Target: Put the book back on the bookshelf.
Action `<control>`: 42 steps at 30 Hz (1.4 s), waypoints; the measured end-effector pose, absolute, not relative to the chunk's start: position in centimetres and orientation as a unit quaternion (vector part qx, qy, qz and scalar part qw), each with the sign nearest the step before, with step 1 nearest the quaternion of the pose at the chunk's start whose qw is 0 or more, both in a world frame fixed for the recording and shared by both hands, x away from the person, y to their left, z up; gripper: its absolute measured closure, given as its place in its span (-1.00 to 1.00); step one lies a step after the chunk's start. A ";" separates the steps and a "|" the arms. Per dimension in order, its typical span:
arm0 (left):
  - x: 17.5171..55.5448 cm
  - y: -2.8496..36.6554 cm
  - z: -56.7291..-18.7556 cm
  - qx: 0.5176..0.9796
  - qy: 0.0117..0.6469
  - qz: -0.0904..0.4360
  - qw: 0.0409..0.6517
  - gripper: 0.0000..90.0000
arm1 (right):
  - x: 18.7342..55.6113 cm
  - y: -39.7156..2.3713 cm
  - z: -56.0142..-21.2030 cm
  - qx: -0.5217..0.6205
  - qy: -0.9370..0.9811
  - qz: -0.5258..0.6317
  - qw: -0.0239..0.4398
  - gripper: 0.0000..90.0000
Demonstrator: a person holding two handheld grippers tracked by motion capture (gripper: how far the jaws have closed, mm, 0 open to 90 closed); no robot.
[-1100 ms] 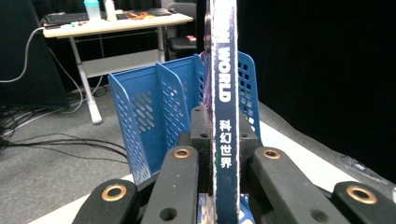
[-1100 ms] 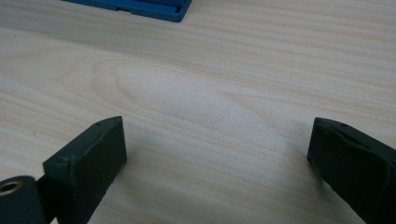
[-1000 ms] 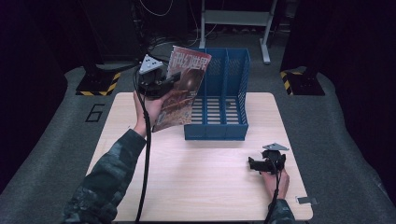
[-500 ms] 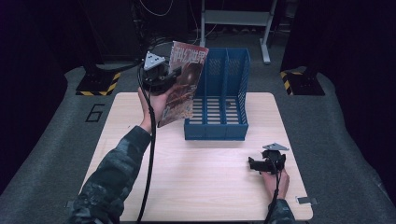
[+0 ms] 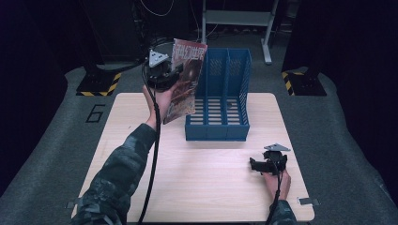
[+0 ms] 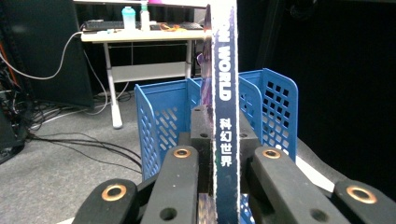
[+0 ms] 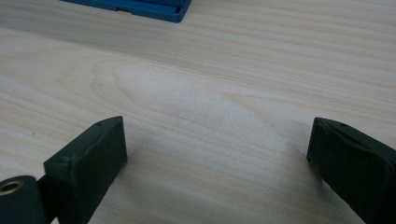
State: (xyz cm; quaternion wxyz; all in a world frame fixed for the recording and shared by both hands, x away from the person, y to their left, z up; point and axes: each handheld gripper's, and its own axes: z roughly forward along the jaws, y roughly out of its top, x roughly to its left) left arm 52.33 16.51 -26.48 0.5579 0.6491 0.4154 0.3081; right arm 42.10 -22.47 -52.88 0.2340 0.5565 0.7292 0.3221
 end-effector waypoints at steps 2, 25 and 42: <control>52.6 16.3 -26.7 0.644 0.421 0.311 0.558 0.87 | 42.1 -22.5 -52.9 0.557 0.729 0.322 0.234 -0.90; 54.7 14.6 -28.8 0.603 0.451 0.332 0.568 0.87 | 42.1 -22.5 -52.9 0.557 0.730 0.322 0.232 -0.90; 55.3 12.8 -30.4 0.580 0.448 0.351 0.582 0.87 | 42.1 -22.5 -52.9 0.559 0.728 0.321 0.234 -0.89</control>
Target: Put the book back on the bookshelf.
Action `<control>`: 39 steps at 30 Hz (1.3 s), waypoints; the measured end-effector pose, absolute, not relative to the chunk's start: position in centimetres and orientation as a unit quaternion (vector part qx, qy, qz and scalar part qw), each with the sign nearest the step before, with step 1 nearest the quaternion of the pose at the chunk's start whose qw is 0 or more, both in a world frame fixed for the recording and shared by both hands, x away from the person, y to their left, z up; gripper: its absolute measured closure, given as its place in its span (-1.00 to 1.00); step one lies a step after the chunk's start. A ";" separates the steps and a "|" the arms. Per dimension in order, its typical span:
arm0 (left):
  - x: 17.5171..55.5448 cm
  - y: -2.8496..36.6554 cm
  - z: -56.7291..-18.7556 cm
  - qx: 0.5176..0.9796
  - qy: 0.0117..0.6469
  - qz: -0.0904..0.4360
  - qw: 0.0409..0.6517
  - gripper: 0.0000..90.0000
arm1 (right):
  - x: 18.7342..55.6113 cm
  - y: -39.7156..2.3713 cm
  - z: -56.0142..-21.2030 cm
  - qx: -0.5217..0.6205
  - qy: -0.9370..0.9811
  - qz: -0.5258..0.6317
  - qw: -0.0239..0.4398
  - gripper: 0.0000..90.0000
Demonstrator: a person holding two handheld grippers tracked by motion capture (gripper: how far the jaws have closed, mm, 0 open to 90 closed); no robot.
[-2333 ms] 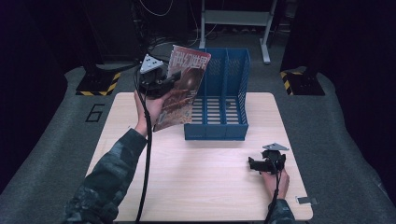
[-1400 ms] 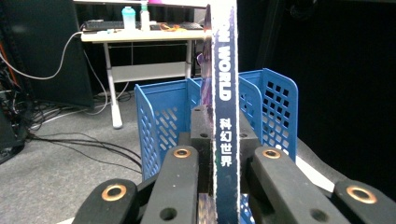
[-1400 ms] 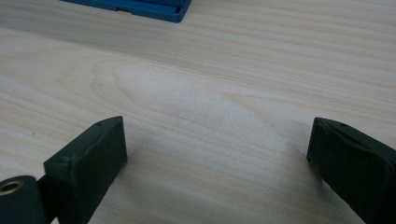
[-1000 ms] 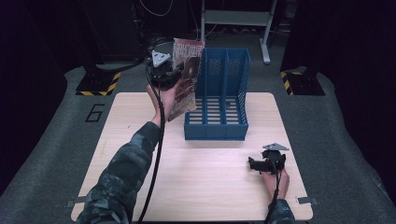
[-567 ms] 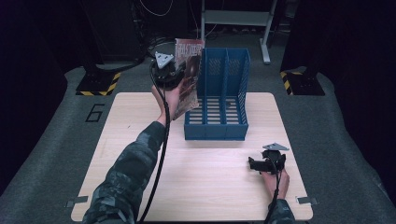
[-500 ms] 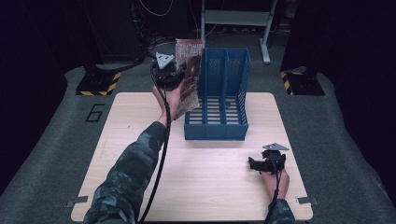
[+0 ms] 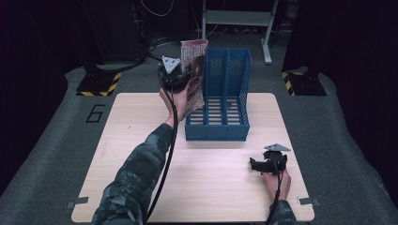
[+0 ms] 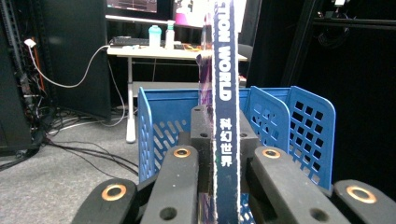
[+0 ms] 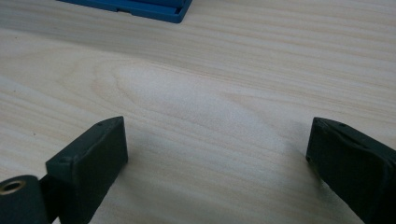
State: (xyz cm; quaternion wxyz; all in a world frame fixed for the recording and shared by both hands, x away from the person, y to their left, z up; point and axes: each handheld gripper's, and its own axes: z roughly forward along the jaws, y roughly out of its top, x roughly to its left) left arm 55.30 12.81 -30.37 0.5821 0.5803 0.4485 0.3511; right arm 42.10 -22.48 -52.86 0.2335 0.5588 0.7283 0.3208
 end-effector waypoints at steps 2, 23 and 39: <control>55.3 12.6 -30.4 0.578 0.446 0.358 0.582 0.87 | 42.1 -22.5 -52.9 0.559 0.727 0.321 0.235 -0.89; 55.5 11.9 -31.6 0.564 0.438 0.376 0.591 0.87 | 42.1 -22.5 -52.8 0.557 0.730 0.322 0.232 -0.88; 55.4 11.4 -32.5 0.549 0.439 0.377 0.603 0.87 | 42.1 -22.5 -52.8 0.557 0.730 0.321 0.232 -0.88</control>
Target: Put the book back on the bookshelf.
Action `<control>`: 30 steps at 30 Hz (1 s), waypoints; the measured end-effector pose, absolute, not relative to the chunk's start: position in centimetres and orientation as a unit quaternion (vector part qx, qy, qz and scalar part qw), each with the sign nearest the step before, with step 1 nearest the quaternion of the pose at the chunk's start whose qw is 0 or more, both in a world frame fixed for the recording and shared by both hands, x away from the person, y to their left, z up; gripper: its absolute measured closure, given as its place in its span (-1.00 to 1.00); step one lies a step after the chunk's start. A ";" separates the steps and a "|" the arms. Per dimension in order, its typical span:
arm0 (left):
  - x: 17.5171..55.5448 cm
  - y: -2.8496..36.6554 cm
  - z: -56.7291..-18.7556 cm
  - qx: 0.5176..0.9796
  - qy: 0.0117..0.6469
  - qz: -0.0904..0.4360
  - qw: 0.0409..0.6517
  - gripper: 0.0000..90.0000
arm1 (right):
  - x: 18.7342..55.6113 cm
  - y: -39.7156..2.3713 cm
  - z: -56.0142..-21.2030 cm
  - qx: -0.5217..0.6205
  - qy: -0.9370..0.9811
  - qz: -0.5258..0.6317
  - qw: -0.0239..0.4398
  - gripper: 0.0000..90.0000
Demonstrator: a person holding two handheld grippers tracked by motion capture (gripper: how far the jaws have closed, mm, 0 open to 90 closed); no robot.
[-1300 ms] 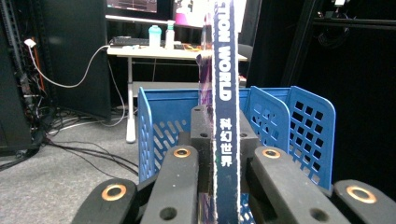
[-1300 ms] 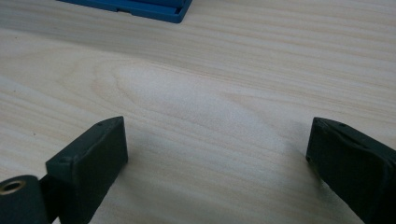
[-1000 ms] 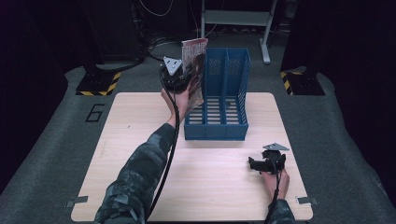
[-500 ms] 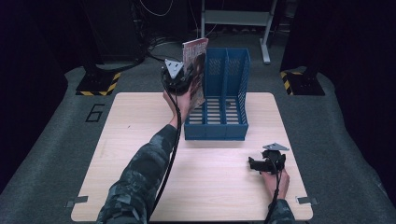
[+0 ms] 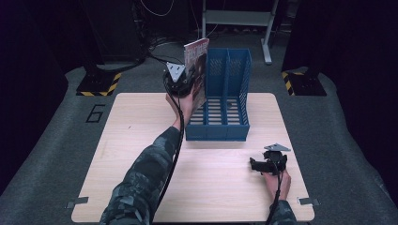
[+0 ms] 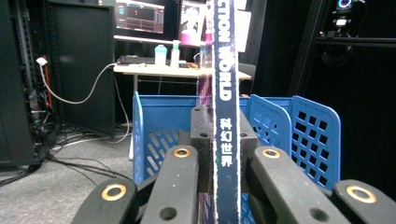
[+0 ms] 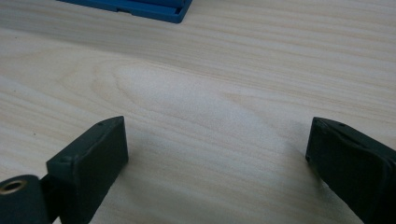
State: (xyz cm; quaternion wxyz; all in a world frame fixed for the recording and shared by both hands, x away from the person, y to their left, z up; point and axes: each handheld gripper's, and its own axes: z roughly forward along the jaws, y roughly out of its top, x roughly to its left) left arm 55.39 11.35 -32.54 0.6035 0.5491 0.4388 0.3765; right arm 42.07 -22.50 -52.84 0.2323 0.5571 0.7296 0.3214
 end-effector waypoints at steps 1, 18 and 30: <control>55.4 11.4 -32.6 0.549 0.438 0.377 0.604 0.87 | 42.1 -22.5 -52.8 0.557 0.730 0.321 0.232 -0.88; 55.3 11.1 -34.2 0.532 0.435 0.384 0.617 0.87 | 42.1 -22.5 -52.8 0.557 0.729 0.321 0.233 -0.88; 54.7 10.6 -35.2 0.516 0.419 0.426 0.613 0.87 | 42.1 -22.5 -52.9 0.557 0.729 0.320 0.234 -0.88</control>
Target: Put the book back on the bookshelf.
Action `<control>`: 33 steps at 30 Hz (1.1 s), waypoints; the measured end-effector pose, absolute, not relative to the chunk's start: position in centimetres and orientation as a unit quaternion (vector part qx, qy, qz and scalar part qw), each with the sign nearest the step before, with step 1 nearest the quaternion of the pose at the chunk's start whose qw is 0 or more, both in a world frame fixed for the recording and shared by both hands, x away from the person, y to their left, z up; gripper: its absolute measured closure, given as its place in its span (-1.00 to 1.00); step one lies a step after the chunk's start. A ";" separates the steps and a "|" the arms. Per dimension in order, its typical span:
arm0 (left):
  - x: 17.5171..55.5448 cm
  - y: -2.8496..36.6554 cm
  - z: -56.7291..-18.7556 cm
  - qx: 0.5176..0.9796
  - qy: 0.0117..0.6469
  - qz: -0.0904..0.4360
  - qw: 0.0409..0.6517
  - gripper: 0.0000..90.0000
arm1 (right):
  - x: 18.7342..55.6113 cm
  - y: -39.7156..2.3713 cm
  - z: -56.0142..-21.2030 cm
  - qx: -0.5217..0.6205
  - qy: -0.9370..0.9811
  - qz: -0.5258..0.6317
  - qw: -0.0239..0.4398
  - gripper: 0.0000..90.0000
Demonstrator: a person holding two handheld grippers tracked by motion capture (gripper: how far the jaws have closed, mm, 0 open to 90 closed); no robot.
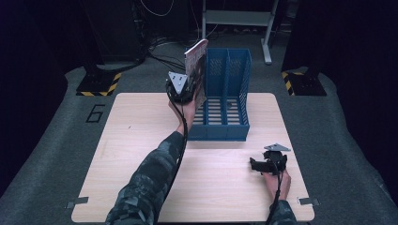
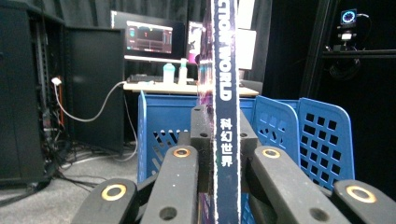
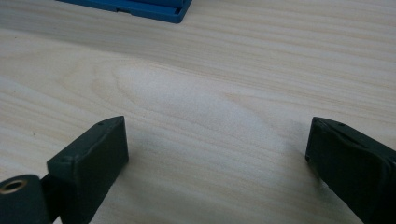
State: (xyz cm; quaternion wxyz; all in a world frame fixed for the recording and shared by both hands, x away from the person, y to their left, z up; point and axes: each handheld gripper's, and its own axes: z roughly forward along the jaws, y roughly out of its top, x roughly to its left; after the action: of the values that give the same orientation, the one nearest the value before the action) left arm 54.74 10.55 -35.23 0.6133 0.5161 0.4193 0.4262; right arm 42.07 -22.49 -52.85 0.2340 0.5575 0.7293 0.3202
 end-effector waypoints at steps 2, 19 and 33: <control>54.6 10.6 -35.1 0.512 0.416 0.434 0.614 0.87 | 42.1 -22.5 -52.8 0.557 0.729 0.321 0.233 -0.88; 55.7 10.7 -36.8 0.508 0.444 0.429 0.600 0.87 | 42.1 -22.5 -52.8 0.557 0.729 0.321 0.233 -0.88; 56.7 10.8 -37.9 0.506 0.452 0.417 0.605 0.87 | 42.1 -22.5 -52.8 0.557 0.729 0.321 0.233 -0.87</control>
State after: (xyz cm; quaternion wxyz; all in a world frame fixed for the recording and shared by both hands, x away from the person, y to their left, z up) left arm 56.67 10.79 -37.91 0.6048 0.5062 0.4520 0.4168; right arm 42.06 -22.50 -52.84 0.2328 0.5573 0.7293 0.3213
